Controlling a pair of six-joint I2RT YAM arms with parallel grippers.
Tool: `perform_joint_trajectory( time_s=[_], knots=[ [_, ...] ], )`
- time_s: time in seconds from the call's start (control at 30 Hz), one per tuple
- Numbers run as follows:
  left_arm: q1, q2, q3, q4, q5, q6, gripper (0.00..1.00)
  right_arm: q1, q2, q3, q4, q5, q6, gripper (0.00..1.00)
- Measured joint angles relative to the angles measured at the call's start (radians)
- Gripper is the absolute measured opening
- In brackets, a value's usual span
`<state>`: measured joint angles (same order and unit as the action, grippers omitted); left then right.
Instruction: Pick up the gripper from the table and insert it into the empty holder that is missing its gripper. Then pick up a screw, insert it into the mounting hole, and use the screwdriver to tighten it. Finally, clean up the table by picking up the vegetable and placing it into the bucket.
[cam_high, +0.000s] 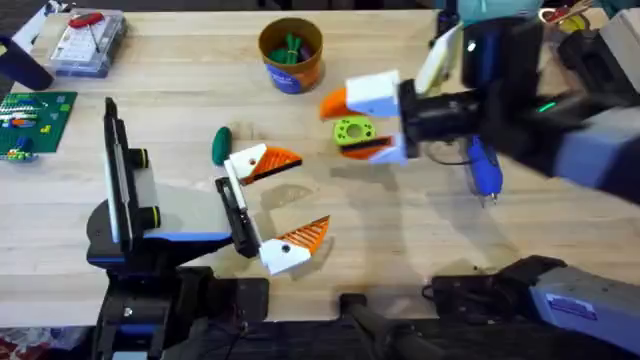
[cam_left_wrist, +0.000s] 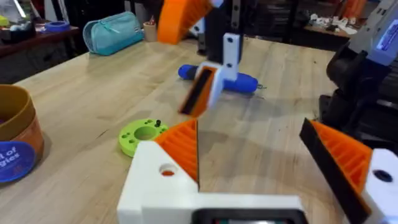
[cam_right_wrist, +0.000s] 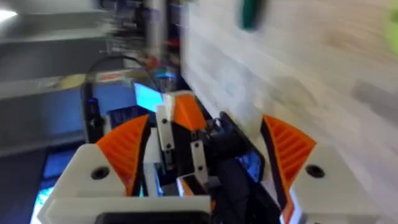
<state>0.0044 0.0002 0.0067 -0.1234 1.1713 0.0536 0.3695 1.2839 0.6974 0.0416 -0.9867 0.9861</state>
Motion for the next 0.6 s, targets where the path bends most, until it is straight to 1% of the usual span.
perform_joint_trajectory(
  time_s=[0.03,0.17,0.23,0.3,0.33,0.47,0.6],
  knots=[
    [0.000,0.000,0.000,0.000,0.000,0.000,0.990,-0.023,-0.024,0.032,-0.128,0.014,-0.071,0.994],
    [0.000,0.000,0.000,0.000,0.003,0.000,0.990,-0.096,-0.094,0.179,-0.542,0.115,-0.341,0.994],
    [0.000,0.000,0.000,0.000,0.003,0.000,0.990,-0.123,-0.118,0.268,-0.737,0.197,-0.465,0.994],
    [0.000,0.000,0.000,0.000,0.004,0.000,0.990,-0.135,-0.130,0.354,-0.875,0.291,-0.572,0.995],
    [0.000,0.000,0.000,0.000,0.003,0.000,0.990,-0.135,-0.131,0.396,-0.938,0.339,-0.614,0.995],
    [0.000,0.000,0.000,0.000,0.004,0.000,0.990,-0.135,-0.133,0.525,-1.091,0.533,-0.732,0.995],
    [0.000,0.000,0.000,0.000,0.004,0.000,0.990,-0.134,-0.130,0.593,-1.183,0.690,-0.801,0.995]
  ],
)
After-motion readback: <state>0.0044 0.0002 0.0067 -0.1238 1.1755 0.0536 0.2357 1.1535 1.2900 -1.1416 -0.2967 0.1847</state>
